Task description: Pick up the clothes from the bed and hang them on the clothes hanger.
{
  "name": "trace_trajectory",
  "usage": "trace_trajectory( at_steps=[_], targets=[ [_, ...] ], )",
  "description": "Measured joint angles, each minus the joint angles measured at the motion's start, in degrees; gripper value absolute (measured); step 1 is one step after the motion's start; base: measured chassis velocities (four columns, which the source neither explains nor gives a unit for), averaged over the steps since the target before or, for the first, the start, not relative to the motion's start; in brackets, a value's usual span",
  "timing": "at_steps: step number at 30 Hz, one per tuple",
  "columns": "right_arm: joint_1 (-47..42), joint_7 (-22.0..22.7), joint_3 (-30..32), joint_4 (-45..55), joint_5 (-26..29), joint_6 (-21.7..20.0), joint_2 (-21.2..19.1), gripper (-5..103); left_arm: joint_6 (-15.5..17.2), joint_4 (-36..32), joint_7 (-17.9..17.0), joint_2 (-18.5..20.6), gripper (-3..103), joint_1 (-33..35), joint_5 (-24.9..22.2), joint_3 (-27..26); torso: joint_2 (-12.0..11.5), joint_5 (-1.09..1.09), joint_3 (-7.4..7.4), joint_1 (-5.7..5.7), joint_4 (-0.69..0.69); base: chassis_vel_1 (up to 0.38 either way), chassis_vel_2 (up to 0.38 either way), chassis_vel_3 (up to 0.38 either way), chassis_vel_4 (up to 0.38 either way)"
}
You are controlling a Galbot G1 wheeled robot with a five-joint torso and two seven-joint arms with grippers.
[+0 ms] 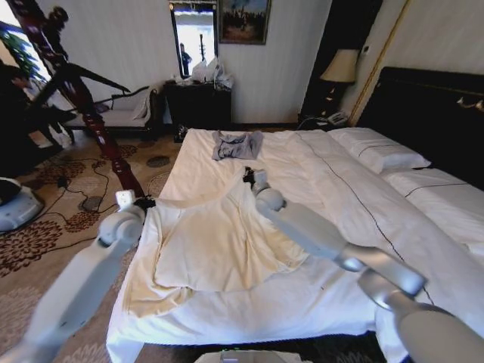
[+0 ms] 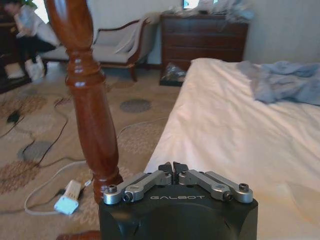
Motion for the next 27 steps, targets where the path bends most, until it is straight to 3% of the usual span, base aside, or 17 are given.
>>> trace_trajectory(
  at_steps=[8,12,14,16,19,20,22,24,25,26,27],
  targets=[
    [-1.1,-1.7,1.4,-11.1,-5.6,1.3,4.5,0,-0.9,11.7,-2.6,-8.4,1,-8.8,0.3,8.3,0.0,-0.01,0.01,0.0,-0.04,0.0,0.0,0.0,0.0],
    [-2.3,-2.9,2.0,-11.9,-5.3,0.0,5.0,-1,-1.6,15.7,-4.2,-12.0,-1,-11.3,-0.1,9.6,0.0,0.0,0.0,-0.01,-0.07,0.0,0.0,0.0,0.0],
    [-3.3,-5.5,1.8,-10.2,-3.0,-0.7,4.3,4,-1.0,17.0,-6.3,-12.8,8,-11.4,-1.4,9.8,0.0,0.0,0.0,0.0,-0.06,0.0,0.0,0.0,0.0],
    [-3.8,-6.5,1.5,-8.3,-0.7,-1.6,3.3,9,-0.1,16.7,-7.9,-12.5,14,-10.9,-3.1,10.1,0.0,0.0,0.0,0.0,-0.05,0.0,0.0,0.0,0.0],
    [-5.4,-8.8,0.8,1.4,9.0,-6.6,-2.7,25,4.4,11.6,-14.2,-8.9,24,-7.3,-11.0,11.2,0.0,0.0,0.0,-0.01,0.01,0.0,0.0,0.0,0.0],
    [-5.4,-8.8,0.8,1.4,9.0,-6.6,-2.7,25,4.4,11.6,-14.2,-8.9,24,-7.3,-11.0,11.2,0.0,0.0,0.0,-0.01,0.01,0.0,0.0,0.0,0.0],
    [-6.1,-12.2,0.2,6.9,9.6,-7.1,-7.9,37,5.2,7.8,-16.4,-6.6,35,-4.8,-14.4,11.0,0.0,-0.01,-0.03,-0.04,-0.06,0.0,0.0,0.0,0.0],
    [-6.3,-14.1,-0.3,9.1,8.1,-6.3,-10.1,37,5.2,5.9,-16.0,-5.1,41,-3.3,-14.2,10.2,0.0,-0.01,-0.02,-0.04,-0.09,0.0,0.0,0.0,0.0],
    [-6.4,-15.9,-0.6,11.0,7.0,-5.6,-11.9,41,5.1,3.9,-14.6,-3.8,47,-2.1,-13.7,9.4,0.0,0.0,-0.02,-0.03,-0.08,0.0,0.0,0.0,0.0],
    [-6.4,-17.3,-0.8,12.9,6.3,-4.8,-13.4,48,4.1,2.0,-12.4,-2.4,47,-0.8,-12.6,8.2,0.0,-0.01,-0.02,-0.02,-0.07,0.0,0.0,0.0,0.0],
    [-6.3,-18.1,-0.8,15.5,5.7,-3.2,-15.1,53,2.0,-0.3,-9.1,-0.4,58,0.7,-10.3,6.0,0.0,-0.01,-0.01,-0.01,-0.05,0.0,0.0,0.0,0.0]
  ],
)
